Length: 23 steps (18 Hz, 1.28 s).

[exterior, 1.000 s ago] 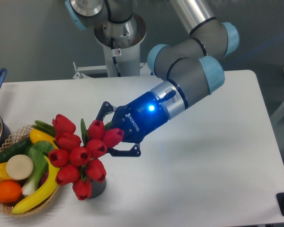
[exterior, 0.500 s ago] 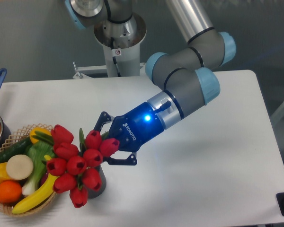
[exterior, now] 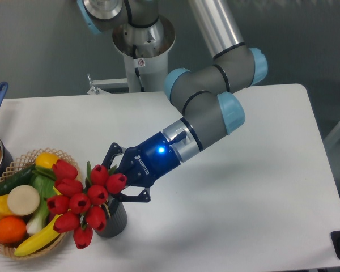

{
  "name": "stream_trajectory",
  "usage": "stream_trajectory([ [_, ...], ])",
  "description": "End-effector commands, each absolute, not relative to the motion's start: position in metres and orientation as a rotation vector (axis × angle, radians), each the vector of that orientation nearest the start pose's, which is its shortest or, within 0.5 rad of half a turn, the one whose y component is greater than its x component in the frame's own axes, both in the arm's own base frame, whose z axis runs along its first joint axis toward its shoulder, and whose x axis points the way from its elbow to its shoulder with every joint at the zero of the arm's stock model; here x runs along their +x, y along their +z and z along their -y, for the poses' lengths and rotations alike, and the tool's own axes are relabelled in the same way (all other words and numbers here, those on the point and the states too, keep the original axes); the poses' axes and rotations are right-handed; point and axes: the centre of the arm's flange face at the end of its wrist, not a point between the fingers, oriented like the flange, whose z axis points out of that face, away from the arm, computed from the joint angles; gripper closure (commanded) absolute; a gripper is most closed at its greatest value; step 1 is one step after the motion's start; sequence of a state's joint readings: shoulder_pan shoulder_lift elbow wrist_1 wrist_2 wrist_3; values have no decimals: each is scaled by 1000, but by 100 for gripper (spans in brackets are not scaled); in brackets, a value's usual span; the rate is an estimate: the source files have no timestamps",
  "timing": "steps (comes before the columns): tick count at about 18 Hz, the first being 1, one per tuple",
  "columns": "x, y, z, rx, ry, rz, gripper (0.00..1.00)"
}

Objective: Insert the flowers into the vase
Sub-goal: 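Lower the tulip stems down into the black vase, then open the gripper to release the tulips in the vase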

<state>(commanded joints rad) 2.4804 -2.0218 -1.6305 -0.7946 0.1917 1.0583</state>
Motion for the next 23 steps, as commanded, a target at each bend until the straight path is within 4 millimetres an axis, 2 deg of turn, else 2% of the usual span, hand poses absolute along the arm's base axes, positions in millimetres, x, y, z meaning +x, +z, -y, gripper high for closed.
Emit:
stream_trajectory([
  [3,-347,342,-562,-1762,-605,-357,72],
  [6,-339,331,-561,-1764,-615,-365,59],
  [10,-331,320,-561,-1768,-632,-365,53],
  [14,-327,313,-558,-1768,-630,-373,38],
  [19,-327,303,-554,-1821,-617,-366,27],
  [20,-328,301,-552,-1823,-619,-361,23],
  [22,-330,301,-548,-1827,-616,-350,5],
  [23,-331,303,-544,-1827,-611,-345,1],
])
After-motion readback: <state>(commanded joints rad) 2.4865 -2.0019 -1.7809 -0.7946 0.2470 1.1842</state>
